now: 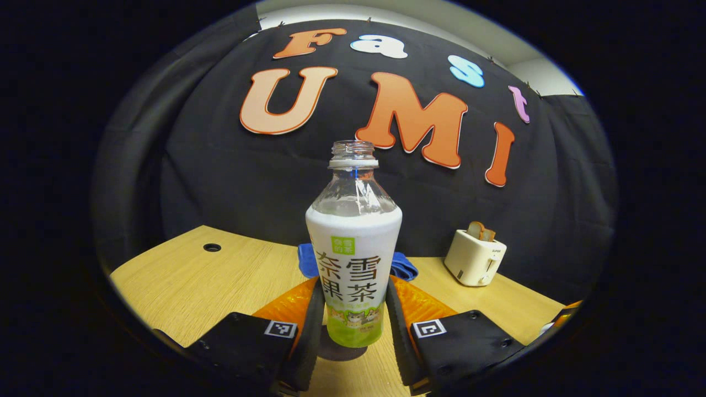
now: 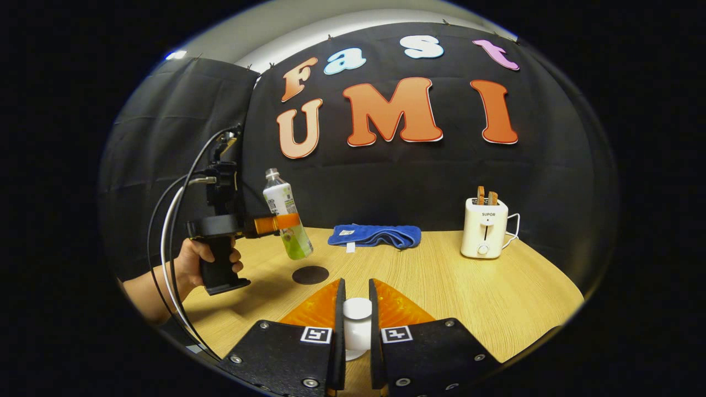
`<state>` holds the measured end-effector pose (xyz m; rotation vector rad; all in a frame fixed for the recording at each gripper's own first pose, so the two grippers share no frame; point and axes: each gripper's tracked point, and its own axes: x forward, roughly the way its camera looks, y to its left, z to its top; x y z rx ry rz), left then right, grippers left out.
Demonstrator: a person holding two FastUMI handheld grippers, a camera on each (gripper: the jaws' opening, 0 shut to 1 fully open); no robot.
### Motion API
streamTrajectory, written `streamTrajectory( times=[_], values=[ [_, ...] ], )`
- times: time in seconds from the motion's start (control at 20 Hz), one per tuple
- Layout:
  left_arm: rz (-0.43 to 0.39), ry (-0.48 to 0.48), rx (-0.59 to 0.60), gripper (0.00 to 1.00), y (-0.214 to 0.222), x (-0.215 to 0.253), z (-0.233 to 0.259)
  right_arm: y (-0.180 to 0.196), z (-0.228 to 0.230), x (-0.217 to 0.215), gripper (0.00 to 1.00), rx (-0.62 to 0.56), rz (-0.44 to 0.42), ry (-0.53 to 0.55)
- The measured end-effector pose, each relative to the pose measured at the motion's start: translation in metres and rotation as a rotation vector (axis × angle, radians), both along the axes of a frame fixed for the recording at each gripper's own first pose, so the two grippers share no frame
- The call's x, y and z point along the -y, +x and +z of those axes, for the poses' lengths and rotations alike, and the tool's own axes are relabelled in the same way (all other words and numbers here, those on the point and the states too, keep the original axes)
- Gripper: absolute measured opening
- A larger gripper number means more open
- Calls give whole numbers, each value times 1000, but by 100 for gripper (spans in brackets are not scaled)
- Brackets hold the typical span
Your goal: Open the teacup lid with one hand, grasp the water bottle and pour water into the teacup with the other hand; after pouring, place the water bottle on the coaster and then close the teacup lid.
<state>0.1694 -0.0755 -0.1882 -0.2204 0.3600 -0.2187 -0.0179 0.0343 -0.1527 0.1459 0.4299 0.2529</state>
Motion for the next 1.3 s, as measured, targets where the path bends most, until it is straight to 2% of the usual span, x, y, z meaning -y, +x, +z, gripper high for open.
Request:
streamTrajectory(
  times=[0.05,0.1,0.15,0.2,0.25,0.4,0.7,1.0,1.05,1.2,1.3],
  values=[
    [-1,16,-22,60,1,-1,-9,0,-1,-1,18,-3,2,-1],
    [-6,29,-47,63,0,-2,-19,1,-2,-1,18,-4,2,-1],
    [-8,30,-57,61,1,-2,-26,1,-4,0,18,-7,3,-4],
    [-14,36,-64,64,4,2,-29,2,-7,0,18,-8,5,-8],
    [-13,49,-68,60,6,3,-31,2,-9,0,18,-12,6,-8],
    [-21,97,-76,64,11,2,-48,3,-12,1,18,-18,9,-1],
    [-29,130,-97,60,13,5,-66,5,-18,2,18,-26,12,-2],
    [-55,129,-100,65,12,11,-66,7,-22,1,18,-36,5,11],
    [-60,121,-101,70,12,11,-67,7,-22,3,18,-40,-1,20],
    [-93,91,-96,73,9,17,-62,8,-18,5,18,-32,-9,33],
    [-91,113,-90,75,7,13,-61,8,-17,4,18,-31,-7,41]
  ],
)
